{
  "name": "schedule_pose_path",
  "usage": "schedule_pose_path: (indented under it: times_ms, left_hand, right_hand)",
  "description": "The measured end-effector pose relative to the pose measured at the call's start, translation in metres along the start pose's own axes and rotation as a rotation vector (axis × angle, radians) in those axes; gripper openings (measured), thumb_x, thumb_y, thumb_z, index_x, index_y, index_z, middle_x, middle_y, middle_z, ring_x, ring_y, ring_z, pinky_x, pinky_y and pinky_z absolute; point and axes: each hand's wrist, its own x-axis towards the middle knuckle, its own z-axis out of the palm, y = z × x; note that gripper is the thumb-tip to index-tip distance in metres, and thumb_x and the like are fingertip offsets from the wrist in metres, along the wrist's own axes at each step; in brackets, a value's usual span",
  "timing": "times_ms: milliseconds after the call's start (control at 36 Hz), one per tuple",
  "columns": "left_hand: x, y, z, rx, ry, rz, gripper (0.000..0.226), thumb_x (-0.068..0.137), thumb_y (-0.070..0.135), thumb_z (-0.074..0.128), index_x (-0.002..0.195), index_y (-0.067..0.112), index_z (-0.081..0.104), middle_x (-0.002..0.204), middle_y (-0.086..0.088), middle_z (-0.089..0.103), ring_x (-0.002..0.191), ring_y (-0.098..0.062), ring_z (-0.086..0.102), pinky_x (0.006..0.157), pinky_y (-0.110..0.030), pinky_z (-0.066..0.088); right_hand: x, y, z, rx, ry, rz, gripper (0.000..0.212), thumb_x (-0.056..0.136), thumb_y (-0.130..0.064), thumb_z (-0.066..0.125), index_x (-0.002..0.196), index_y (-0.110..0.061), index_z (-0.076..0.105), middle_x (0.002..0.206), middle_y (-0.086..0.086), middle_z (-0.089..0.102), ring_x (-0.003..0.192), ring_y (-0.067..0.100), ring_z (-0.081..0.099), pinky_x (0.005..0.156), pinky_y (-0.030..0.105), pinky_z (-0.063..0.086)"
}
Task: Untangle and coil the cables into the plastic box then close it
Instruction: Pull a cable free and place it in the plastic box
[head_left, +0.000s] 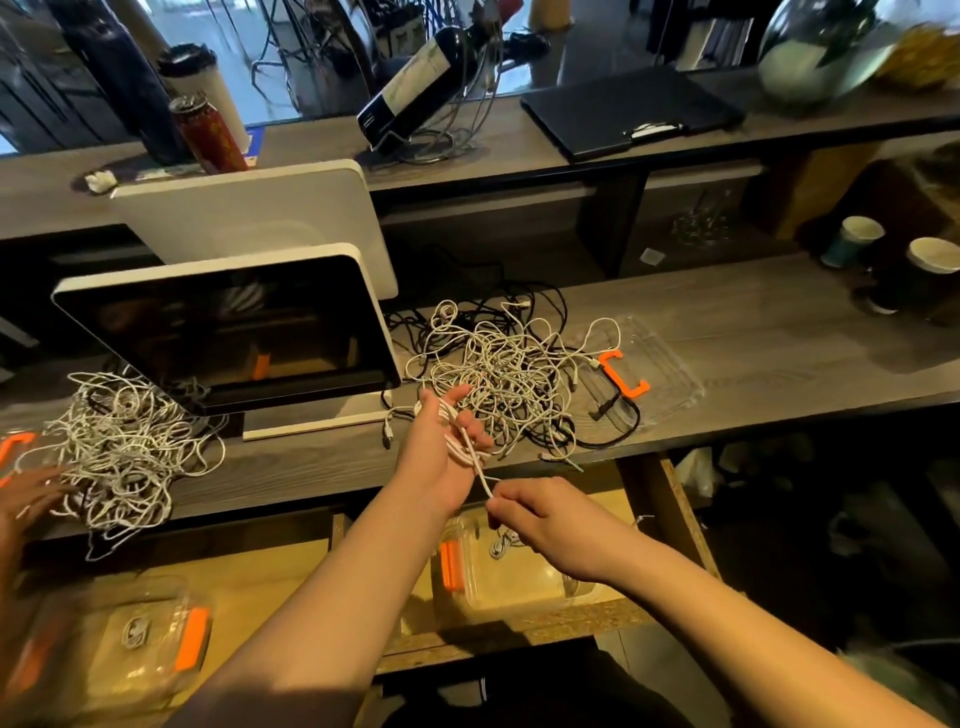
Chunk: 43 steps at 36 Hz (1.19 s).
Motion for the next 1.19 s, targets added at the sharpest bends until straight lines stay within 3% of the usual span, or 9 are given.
schedule_pose_path:
  times_ms: [111,250,444,500,639,806,889,1000,1194]
  left_hand:
    - [-0.003,0.008,0.000,-0.151,-0.014,-0.112,0.044,0.108,0.044,0.033,0.100,0.012,0.062,0.069,-0.001,0.053,0.062,-0.015,0.052,0.066,-0.029,0.044]
    - [-0.001,0.006,-0.004,-0.181,-0.006,-0.180,0.045,0.108,0.043,0.034,0.104,0.010,0.064,0.069,-0.003,0.055,0.060,-0.013,0.050,0.061,-0.027,0.049]
    - [-0.004,0.000,-0.004,-0.038,-0.119,-0.116,0.048,0.109,0.042,0.029,0.118,0.010,0.063,0.085,-0.010,0.071,0.089,-0.026,0.069,0.092,-0.043,0.051]
    - [-0.007,-0.007,0.000,0.111,-0.176,-0.084,0.051,0.108,0.045,0.027,0.127,0.012,0.061,0.098,-0.010,0.074,0.101,-0.025,0.067,0.093,-0.039,0.047]
    - [-0.019,-0.017,0.017,0.453,-0.230,0.030,0.053,0.105,0.053,0.029,0.117,0.028,0.074,0.128,-0.001,0.069,0.107,-0.020,0.062,0.096,-0.041,0.048]
    - [-0.030,-0.019,0.031,0.649,-0.304,0.135,0.048,0.102,0.062,0.027,0.118,0.047,0.070,0.105,-0.015,0.068,0.092,-0.033,0.063,0.056,-0.038,0.056]
    - [-0.027,-0.023,0.033,0.671,-0.239,0.260,0.047,0.104,0.058,0.029,0.114,0.044,0.073,0.094,-0.006,0.072,0.096,-0.019,0.067,0.075,-0.031,0.052]
    - [-0.025,-0.027,0.035,0.537,-0.069,0.330,0.041,0.103,0.049,0.043,0.104,0.027,0.077,0.076,0.001,0.070,0.074,-0.010,0.067,0.063,-0.024,0.051]
    - [-0.013,-0.020,0.024,0.106,-0.182,0.017,0.042,0.082,0.034,0.066,0.115,0.007,0.065,0.050,0.008,0.032,0.056,-0.010,0.044,0.085,-0.034,0.044]
  right_hand:
    - [0.004,0.009,0.000,-0.047,0.065,0.080,0.031,0.104,-0.034,0.046,0.082,-0.021,0.064,0.066,-0.007,0.057,0.060,0.005,0.049,0.061,0.031,0.040]
    - [0.012,0.019,-0.001,-0.102,0.136,0.195,0.033,0.102,-0.033,0.047,0.076,-0.023,0.063,0.062,-0.006,0.056,0.060,0.009,0.050,0.062,0.033,0.040]
    - [0.015,0.030,-0.009,-0.110,0.110,0.286,0.031,0.097,-0.027,0.051,0.078,-0.014,0.072,0.058,-0.002,0.060,0.060,0.017,0.061,0.067,0.035,0.051]
    - [0.015,0.033,-0.008,0.021,0.030,0.192,0.018,0.095,-0.021,0.055,0.093,-0.020,0.072,0.072,0.002,0.069,0.070,0.019,0.068,0.075,0.039,0.055]
    - [0.013,0.024,-0.010,0.781,0.030,0.022,0.041,0.090,-0.020,0.061,0.129,-0.013,0.052,0.103,0.008,0.067,0.080,0.030,0.067,0.076,0.041,0.056]
    - [0.021,0.017,-0.014,0.865,0.194,-0.009,0.033,0.097,-0.045,0.051,0.115,-0.018,0.060,0.075,0.007,0.057,0.045,0.017,0.048,0.051,0.028,0.046]
    - [0.020,0.015,-0.014,0.851,0.188,-0.042,0.022,0.101,-0.035,0.048,0.105,-0.016,0.058,0.062,-0.001,0.053,0.042,0.012,0.040,0.044,0.024,0.036]
    - [0.021,0.016,-0.021,0.829,0.203,-0.032,0.020,0.104,-0.032,0.047,0.092,-0.027,0.062,0.060,-0.005,0.047,0.048,0.006,0.039,0.046,0.018,0.032]
    - [0.019,0.035,-0.039,0.703,0.154,-0.040,0.015,0.098,-0.031,0.058,0.096,-0.018,0.063,0.063,0.000,0.047,0.050,0.014,0.036,0.045,0.022,0.027]
